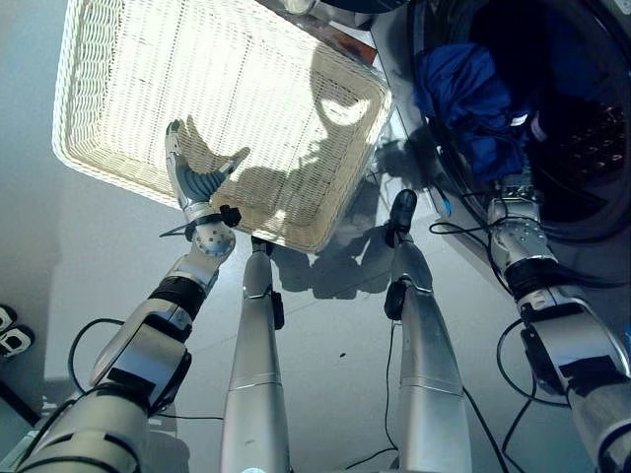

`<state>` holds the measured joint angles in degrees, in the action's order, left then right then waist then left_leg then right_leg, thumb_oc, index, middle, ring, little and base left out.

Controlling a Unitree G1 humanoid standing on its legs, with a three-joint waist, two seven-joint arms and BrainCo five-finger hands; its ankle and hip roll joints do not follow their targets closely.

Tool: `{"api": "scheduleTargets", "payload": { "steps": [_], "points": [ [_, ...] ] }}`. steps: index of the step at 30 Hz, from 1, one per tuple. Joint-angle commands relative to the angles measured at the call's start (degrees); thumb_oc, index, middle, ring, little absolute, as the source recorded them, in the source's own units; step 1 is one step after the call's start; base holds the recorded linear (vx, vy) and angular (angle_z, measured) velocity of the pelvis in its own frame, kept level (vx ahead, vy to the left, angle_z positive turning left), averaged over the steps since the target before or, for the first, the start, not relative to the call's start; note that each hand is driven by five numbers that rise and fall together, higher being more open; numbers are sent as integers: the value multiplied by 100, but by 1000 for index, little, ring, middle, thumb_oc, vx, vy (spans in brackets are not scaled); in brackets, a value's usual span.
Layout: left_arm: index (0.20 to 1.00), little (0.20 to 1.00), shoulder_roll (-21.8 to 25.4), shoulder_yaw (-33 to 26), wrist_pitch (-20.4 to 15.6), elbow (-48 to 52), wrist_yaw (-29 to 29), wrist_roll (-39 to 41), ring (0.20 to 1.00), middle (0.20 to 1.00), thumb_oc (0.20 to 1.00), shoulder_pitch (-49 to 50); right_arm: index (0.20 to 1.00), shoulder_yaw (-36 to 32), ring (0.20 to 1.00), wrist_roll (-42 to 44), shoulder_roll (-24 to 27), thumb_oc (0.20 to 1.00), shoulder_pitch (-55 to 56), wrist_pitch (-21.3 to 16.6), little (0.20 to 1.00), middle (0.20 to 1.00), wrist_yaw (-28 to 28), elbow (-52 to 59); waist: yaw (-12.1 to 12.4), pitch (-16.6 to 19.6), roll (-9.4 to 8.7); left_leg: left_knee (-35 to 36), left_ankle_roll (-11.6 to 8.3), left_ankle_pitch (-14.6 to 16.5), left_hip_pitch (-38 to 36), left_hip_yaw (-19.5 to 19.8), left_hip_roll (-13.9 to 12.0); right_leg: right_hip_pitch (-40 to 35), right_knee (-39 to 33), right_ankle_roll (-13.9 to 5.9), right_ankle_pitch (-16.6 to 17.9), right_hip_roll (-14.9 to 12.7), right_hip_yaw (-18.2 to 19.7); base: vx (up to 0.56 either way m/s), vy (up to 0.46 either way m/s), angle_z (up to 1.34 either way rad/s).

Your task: Put the clothes into the washing machine.

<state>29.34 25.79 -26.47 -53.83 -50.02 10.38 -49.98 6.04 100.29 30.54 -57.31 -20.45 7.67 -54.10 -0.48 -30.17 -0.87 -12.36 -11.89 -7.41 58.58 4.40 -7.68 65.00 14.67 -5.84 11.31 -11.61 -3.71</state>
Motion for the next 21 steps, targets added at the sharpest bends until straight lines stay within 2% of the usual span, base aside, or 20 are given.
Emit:
{"api": "scheduleTargets", "payload": {
  "steps": [1, 3, 4, 5, 6, 8, 9, 10, 11, 12, 13, 15, 17, 21],
  "points": [
    [1000, 1000, 42, -252, -304, 33, -131, 163, 1000, 1000, 1000, -13, 200, -154, 200, -500, 844, 200, -68, -949, 200, 200, -1092, 12, 86, 38, 153, -11, 291, 14, -4, 2, 182, -174, 158, -550, 45, 72, -124, 4, -11, -6],
    [1000, 1000, 95, -228, -350, 77, -165, 140, 1000, 1000, 1000, 19, 200, -183, 200, -861, 1041, 200, -300, -1304, 200, 200, -1660, -25, 85, 38, 147, -24, 294, -40, 120, 35, 183, -91, 122, -537, 121, 73, -135, -8, -36, -5],
    [1000, 1000, 145, -159, -378, 240, -274, 91, 1000, 1000, 1000, 237, 200, -126, 200, -1385, 1341, 200, -562, -1937, 200, 200, -2506, -12, 114, 38, 124, -18, 291, 52, 51, 62, 169, -190, 77, -554, 68, 106, -161, -27, -74, -3],
    [1000, 1000, 284, -162, -435, 420, -305, 93, 1000, 1000, 1000, 448, 209, -117, 209, -1841, 1666, 209, -764, -2394, 209, 209, -3318, 140, 139, 38, 78, 27, 294, 62, 49, 87, 161, -227, 21, -558, 63, 123, -198, -18, -73, -2],
    [1000, 1000, 305, -181, -433, 464, -303, 96, 1000, 1000, 1000, 488, 209, -103, 209, -2071, 1696, 209, -798, -2492, 209, 209, -3604, 184, 138, 38, 79, 37, 294, 62, 45, 89, 154, -236, 9, -557, 66, 132, -204, -24, -44, -3],
    [1000, 1000, 457, -194, -411, 641, -314, 139, 1000, 1000, 1000, 656, 200, -156, 200, -2983, 2015, 200, -927, -2811, 200, 200, -4828, 420, 122, 38, 11, 86, 311, 64, 12, 110, 138, -300, -43, -559, 66, 168, -234, -25, -30, -4],
    [1000, 1000, 525, -210, -373, 728, -314, 149, 1000, 1000, 1000, 713, 244, -180, 244, -3342, 2215, 244, -961, -2871, 244, 244, -5403, 549, 111, 38, -38, 108, 321, 74, -19, 123, 137, -348, -76, -559, 64, 183, -248, -33, -33, -2],
    [1000, 1000, 668, -251, -308, 802, -232, 235, 1000, 1000, 1000, 754, 504, -254, 504, -3764, 2537, 504, -956, -2800, 504, 504, -5893, 687, 72, 38, -101, 121, 333, 83, -74, 131, 124, -415, -81, -554, 47, 205, -252, 0, 0, 0],
    [1000, 1000, 712, -266, -295, 814, -197, 283, 1000, 1000, 1000, 757, 583, -275, 583, -3912, 2614, 583, -935, -2769, 583, 583, -6093, 776, 60, 38, -123, 120, 340, 88, -89, 135, 122, -431, -84, -549, 46, 212, -250, 0, 0, 0],
    [1000, 1000, 758, -295, -278, 824, -168, 324, 1000, 1000, 1000, 759, 831, -293, 831, -3912, 2716, 831, -904, -2760, 831, 831, -6147, 851, 36, 38, -150, 118, 349, 99, -104, 140, 117, -448, -87, -540, 37, 220, -244, 0, 0, 0],
    [1000, 1000, 801, -303, -264, 829, -136, 378, 1000, 1000, 1000, 778, 1000, -355, 1000, -4026, 2801, 1000, -847, -2651, 1000, 1000, -6050, 920, 8, 38, -178, 107, 363, 114, -132, 148, 112, -475, -68, -530, 13, 235, -227, 0, 0, 0],
    [1000, 1000, 865, -349, -242, 824, -57, 442, 1000, 1000, 1000, 777, 1000, -368, 1000, -4118, 2895, 1000, -776, -2489, 1000, 1000, -5993, 1019, -11, 38, -222, 73, 380, 130, -168, 155, 118, -506, -53, -514, 6, 252, -223, 0, 0, 0],
    [1000, 1000, 968, -423, -224, 760, 163, 541, 1000, 1000, 1000, 714, 1000, -282, 1000, -4074, 3014, 1000, -773, -2154, 1000, 1000, -5717, 967, -11, 38, -307, -2, 427, 166, -225, 177, 131, -568, -28, -500, -6, 252, -229, 0, 0, 0],
    [1000, 1000, 958, -349, -261, 637, 295, 482, 1000, 1000, 1000, 575, 1000, -164, 1000, -4095, 3049, 1000, -785, -1781, 1000, 1000, -5608, 488, 19, 38, -306, -27, 451, 166, -234, 213, 173, -599, -13, -494, -8, 217, -251, 8, -17, 1]
  ]
}}
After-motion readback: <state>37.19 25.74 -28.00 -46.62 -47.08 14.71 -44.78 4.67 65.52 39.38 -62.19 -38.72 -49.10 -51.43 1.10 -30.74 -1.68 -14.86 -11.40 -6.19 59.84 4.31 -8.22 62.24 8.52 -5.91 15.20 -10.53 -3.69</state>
